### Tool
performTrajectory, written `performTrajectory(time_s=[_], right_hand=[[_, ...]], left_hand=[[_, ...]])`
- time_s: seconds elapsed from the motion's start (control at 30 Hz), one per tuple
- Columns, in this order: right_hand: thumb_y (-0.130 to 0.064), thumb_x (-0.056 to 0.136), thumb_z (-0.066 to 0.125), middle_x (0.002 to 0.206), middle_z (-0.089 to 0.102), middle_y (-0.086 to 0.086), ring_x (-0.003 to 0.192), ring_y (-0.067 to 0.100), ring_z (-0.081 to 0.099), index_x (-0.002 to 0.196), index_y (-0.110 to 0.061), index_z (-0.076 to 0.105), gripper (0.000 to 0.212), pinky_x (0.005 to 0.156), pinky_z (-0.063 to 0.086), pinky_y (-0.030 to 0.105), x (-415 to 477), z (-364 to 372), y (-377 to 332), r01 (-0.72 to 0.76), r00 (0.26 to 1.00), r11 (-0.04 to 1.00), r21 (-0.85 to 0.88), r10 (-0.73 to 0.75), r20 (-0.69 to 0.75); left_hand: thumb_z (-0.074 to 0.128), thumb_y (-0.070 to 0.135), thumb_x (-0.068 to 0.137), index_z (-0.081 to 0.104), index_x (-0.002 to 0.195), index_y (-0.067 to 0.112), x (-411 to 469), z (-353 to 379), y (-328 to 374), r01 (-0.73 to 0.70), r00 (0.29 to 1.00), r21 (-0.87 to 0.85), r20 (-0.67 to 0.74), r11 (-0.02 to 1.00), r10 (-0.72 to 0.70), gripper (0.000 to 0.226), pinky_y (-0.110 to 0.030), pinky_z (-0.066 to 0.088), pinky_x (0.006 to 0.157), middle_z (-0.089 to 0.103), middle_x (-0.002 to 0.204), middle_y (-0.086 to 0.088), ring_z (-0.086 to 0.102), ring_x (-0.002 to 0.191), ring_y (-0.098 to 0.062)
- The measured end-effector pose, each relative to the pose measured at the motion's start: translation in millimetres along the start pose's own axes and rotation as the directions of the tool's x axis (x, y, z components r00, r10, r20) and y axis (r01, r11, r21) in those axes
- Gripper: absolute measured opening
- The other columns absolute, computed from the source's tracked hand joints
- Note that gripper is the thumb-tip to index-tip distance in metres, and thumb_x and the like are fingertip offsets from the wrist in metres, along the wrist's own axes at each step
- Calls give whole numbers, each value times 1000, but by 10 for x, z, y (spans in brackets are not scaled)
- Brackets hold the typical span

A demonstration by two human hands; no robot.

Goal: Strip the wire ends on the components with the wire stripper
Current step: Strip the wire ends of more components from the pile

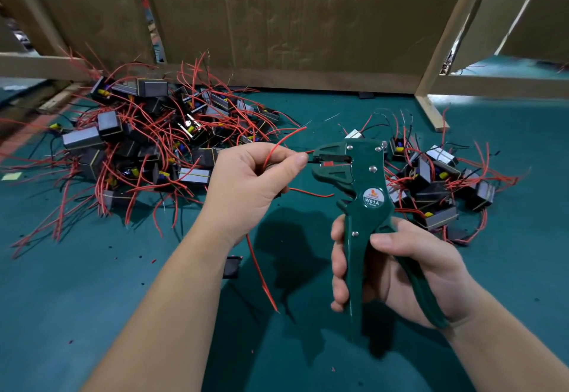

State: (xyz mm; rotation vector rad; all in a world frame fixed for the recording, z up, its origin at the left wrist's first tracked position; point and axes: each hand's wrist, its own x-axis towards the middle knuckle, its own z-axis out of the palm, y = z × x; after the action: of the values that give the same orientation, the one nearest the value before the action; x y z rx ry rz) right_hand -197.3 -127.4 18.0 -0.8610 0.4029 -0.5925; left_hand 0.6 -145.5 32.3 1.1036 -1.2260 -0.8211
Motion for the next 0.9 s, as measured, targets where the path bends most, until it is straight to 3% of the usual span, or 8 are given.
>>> performTrajectory(time_s=[0.17,0.33,0.43,0.53,0.63,0.73,0.9], right_hand=[[-23,66,81,80,61,24,65,37,62,100,-2,64,44,66,53,50,-4,9,11,8,999,1000,-23,-9,-48],[-37,62,85,70,58,20,54,32,60,88,-8,65,44,57,52,43,11,48,40,3,990,998,-66,-12,-141],[-45,62,82,61,53,16,43,27,53,78,-10,63,43,48,49,37,30,106,73,26,968,997,-75,-44,-246],[-40,71,70,55,46,11,34,22,43,71,-11,56,32,40,43,29,71,123,74,65,927,994,-88,-93,-365],[-36,67,68,68,57,15,51,29,57,85,-7,64,34,52,54,40,77,74,37,118,941,992,40,-99,-322],[-31,57,79,84,63,21,71,36,64,101,-2,68,54,68,56,50,41,-10,-18,188,955,972,142,-148,-257],[-26,51,84,85,62,24,71,39,63,102,0,68,59,68,55,51,32,-27,3,56,985,989,137,-33,-170]], left_hand=[[69,5,82,64,65,13,-6,3,13,-21,1000,3,14,1000,21,20,-12,39,50,45,59,-15,41,51,-12],[70,12,83,64,68,14,-5,8,-9,-25,999,40,31,999,24,16,-13,37,50,46,58,-11,43,51,-12],[57,31,88,61,79,16,-3,-1,-1,6,996,-56,94,998,-1,19,-18,40,53,47,53,11,48,49,-4],[49,29,95,62,74,24,-8,-28,-7,-13,973,-45,228,999,23,25,-17,42,59,54,59,12,51,53,-2],[57,32,88,68,72,21,-42,-6,6,1,940,45,341,999,-17,22,-6,36,53,62,60,14,48,51,5],[63,36,77,74,68,23,-18,-35,-2,31,975,38,218,999,-39,20,-11,35,52,59,58,9,47,54,-1],[70,33,67,72,67,20,17,-47,-12,26,1000,-46,17,999,-25,14,-14,36,53,57,54,9,45,55,-6]])
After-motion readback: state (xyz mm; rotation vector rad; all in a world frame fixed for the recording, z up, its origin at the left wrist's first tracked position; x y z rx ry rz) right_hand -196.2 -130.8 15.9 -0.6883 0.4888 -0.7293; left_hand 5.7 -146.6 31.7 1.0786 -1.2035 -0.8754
